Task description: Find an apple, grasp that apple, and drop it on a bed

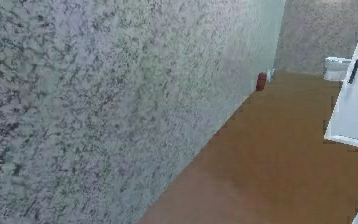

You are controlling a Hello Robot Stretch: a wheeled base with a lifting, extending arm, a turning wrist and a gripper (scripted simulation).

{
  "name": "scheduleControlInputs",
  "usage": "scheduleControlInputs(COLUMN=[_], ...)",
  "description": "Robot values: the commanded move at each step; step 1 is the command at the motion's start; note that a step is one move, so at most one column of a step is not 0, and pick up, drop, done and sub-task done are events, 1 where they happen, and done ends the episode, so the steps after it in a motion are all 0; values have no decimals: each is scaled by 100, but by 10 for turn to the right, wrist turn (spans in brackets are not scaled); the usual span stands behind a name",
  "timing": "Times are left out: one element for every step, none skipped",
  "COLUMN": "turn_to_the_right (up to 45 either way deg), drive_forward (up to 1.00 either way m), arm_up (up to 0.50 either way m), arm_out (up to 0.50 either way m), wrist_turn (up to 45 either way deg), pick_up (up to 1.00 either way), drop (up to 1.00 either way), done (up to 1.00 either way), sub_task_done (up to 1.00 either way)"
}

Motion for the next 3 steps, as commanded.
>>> scheduleControlInputs(turn_to_the_right=[120,0,210], drive_forward=[0,90,0], arm_up=[0,0,0], arm_out=[0,0,0], wrist_turn=[0,0,0], pick_up=[0,0,0], drop=[0,0,0], done=[0,0,0], sub_task_done=[0,0,0])
